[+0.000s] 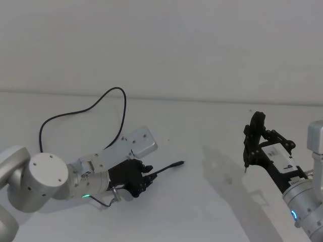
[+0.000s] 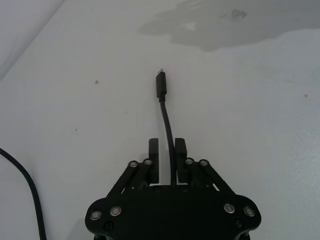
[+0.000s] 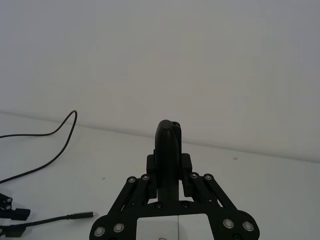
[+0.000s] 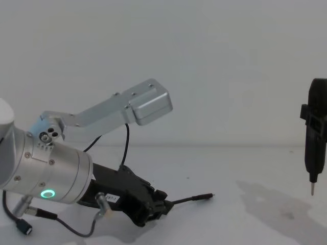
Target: Pick up the data cable with the one hand.
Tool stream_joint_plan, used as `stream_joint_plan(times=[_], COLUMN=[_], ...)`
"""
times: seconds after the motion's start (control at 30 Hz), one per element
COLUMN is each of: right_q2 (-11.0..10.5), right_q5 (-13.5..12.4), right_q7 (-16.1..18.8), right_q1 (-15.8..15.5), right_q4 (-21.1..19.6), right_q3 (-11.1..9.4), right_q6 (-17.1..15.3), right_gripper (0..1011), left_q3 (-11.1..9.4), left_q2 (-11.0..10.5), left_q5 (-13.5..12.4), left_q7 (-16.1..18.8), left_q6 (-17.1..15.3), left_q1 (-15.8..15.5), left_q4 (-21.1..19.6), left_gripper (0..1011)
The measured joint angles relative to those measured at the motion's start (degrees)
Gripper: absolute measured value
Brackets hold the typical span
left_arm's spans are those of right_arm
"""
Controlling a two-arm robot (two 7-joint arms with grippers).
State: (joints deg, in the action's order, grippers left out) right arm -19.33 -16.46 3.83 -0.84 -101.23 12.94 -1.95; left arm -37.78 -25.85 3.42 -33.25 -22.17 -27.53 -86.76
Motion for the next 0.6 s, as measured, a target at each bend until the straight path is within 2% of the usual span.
stream_joint_plan(times=[0.23,0.6], right_q2=[0.00,0.12], right_q5=[0.00,0.01], right_q7=[0.00,0.19], right_q1=[0.00,0.16], right_q4=[0.00,0.00], right_q3=[0.00,-0.02], right_q6=[0.00,0.24], right_gripper=[268,268], left_q3=[0.00,0.16], left_q2=[0.04,0.05], left_q5=[-0.04,-0.28], left_q7=[0.03,0.19], left_q6=[-0.03,0.98], left_q1=[0.00,0.22], left_q4=[0.00,0.02], left_gripper=[48,46])
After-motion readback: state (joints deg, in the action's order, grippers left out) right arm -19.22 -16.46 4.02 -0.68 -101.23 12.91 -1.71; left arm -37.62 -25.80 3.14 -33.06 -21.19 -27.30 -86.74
